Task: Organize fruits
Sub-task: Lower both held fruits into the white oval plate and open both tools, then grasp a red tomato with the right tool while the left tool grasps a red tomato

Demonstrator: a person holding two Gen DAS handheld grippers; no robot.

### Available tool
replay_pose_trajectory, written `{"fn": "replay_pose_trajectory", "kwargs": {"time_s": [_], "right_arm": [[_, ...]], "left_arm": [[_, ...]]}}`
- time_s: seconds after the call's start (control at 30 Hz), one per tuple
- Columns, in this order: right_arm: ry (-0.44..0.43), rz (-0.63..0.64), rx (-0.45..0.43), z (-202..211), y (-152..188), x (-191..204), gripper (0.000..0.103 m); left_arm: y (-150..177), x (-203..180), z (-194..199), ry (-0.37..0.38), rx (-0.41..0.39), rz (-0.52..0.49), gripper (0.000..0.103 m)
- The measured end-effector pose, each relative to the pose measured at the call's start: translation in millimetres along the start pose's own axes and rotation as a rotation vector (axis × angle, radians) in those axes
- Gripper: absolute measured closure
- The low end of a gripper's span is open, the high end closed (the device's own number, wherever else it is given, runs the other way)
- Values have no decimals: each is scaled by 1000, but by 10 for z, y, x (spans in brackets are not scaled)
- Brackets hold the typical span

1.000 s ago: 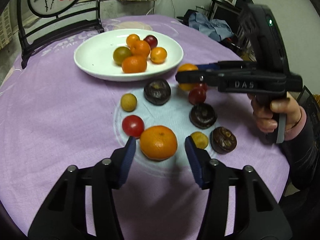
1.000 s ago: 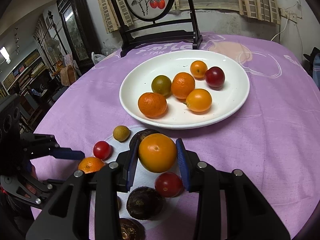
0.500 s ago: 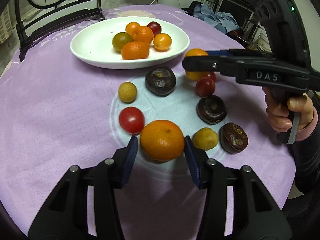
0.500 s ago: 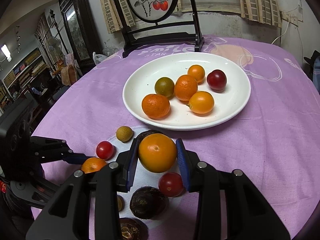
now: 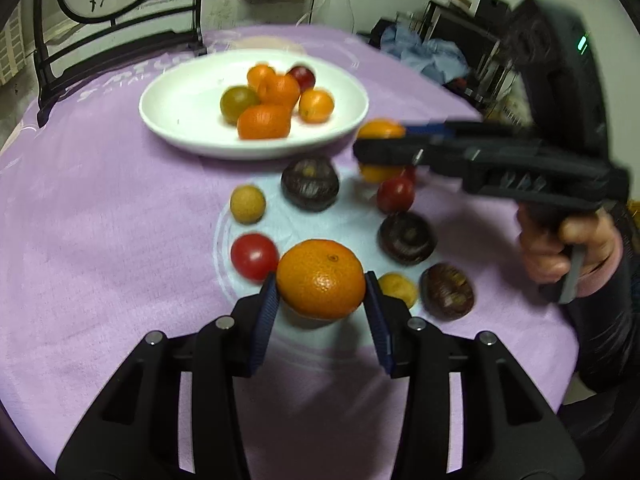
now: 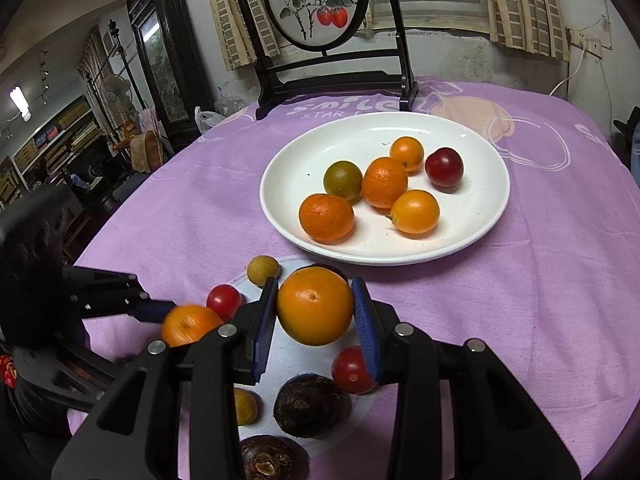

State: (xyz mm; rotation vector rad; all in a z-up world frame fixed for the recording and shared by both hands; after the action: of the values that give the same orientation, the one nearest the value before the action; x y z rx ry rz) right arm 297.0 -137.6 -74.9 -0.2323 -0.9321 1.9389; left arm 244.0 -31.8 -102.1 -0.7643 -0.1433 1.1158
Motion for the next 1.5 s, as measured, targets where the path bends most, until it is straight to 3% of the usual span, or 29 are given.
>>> {"fn": "replay_pose_trajectory", "kwargs": {"time_s": [0.13, 0.3, 0.37, 0.6, 0.73, 0.8, 0.87, 1.0, 1.17, 1.3, 1.5], "right_arm": [[7, -34, -86, 109, -144, -74, 65], [76, -110, -182, 147, -398, -345, 65], [94, -137, -183, 77, -496, -440, 65], [129, -108, -102, -320, -593, -494, 65], [143, -93, -108, -373, -624, -482, 64], [134, -108, -109, -358, -627, -495, 54], [106, -133, -138, -256, -642, -502, 51], [108, -142, -197, -27, -653, -494, 50], [97, -140, -206, 144, -575, -469, 50], [115, -158, -176, 231, -418, -532, 50], [162, -159, -28, 106, -80, -603, 50]], "left_arm": [[-309, 77, 239, 43, -132, 73, 60], [-796, 379, 240, -59, -219, 165, 60], [-983, 512, 135, -139, -220, 184, 60], [-1258, 809, -285, -287, -159, 212, 60], [-1255, 952, -372, -334, -129, 226, 59], [-1232, 998, -377, -351, -121, 231, 58], [-1217, 988, -308, -385, -142, 222, 34], [-1197, 901, -101, -418, -195, 207, 26], [-1110, 811, 93, -439, -237, 203, 16], [-965, 857, 279, -458, -271, 242, 10], [-609, 1096, 357, -457, -225, 359, 9]]}}
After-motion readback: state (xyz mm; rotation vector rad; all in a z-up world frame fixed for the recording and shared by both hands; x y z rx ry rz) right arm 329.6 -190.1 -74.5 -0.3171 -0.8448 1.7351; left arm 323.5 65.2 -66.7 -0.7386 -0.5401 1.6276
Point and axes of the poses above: each gripper's, at about its wrist camera, not at the fingertips, and z roughly against the way its jaws point, x to its left, y to its underside, the point moved 7 cm from there along -z, roughly the way its jaws point, and after that the axes turned 4 degrees about y, right-handed, at the moved point
